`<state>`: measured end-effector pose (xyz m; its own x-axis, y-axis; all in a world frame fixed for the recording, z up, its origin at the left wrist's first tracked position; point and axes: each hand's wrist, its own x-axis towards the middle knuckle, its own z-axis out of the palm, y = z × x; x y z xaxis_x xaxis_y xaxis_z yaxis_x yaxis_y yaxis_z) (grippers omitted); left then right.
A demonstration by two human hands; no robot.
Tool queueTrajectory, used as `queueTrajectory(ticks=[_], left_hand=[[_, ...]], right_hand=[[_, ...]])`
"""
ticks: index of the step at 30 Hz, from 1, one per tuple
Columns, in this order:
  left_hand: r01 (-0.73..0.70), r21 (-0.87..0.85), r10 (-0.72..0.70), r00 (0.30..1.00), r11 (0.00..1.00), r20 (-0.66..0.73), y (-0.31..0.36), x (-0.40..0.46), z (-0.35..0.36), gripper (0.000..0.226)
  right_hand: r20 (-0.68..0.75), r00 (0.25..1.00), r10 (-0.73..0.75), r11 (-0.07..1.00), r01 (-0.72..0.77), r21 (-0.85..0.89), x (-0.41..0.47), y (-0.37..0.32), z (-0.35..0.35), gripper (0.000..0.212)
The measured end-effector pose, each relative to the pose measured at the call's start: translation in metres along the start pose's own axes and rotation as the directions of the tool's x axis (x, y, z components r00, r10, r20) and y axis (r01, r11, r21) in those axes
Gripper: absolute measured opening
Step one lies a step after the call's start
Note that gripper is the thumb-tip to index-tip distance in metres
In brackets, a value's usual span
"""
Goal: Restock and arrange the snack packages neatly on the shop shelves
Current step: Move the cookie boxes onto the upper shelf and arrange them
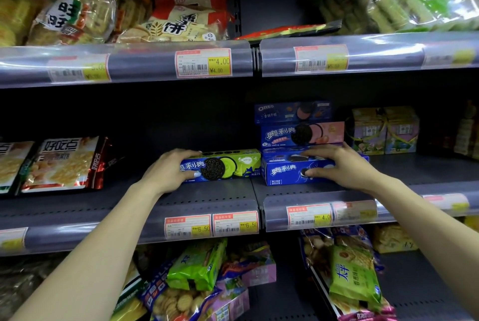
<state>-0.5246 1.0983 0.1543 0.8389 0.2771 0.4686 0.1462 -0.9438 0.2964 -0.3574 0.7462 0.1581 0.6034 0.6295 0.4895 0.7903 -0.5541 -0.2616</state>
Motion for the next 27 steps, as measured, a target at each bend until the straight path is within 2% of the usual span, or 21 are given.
queueTrajectory(ticks=[11, 16, 22, 27], left_hand=[[-0.031, 0.005, 0.031, 1.0, 1.0, -0.004, 0.0, 0.001, 0.001, 0.057], [0.0, 0.055, -0.002, 0.999, 0.998, 0.037, -0.001, 0.001, 0.0, 0.068], [-0.04, 0.052, 0.041, 0.999, 0.998, -0.026, 0.014, -0.012, -0.016, 0.061], [-0.111, 0.022, 0.113, 0.982, 0.994, -0.148, 0.035, -0.041, -0.026, 0.046]], right_hand=[[-0.007, 1.0, -0.011, 1.0, 0.011, 0.005, 0.0, 0.0, 0.0, 0.054], [0.005, 1.0, -0.008, 1.0, 0.008, 0.005, -0.002, -0.001, -0.001, 0.055], [0.02, 1.0, 0.004, 1.0, -0.004, 0.007, -0.004, -0.008, -0.006, 0.054], [0.016, 1.0, 0.014, 0.996, -0.012, -0.086, -0.008, -0.017, -0.009, 0.059]])
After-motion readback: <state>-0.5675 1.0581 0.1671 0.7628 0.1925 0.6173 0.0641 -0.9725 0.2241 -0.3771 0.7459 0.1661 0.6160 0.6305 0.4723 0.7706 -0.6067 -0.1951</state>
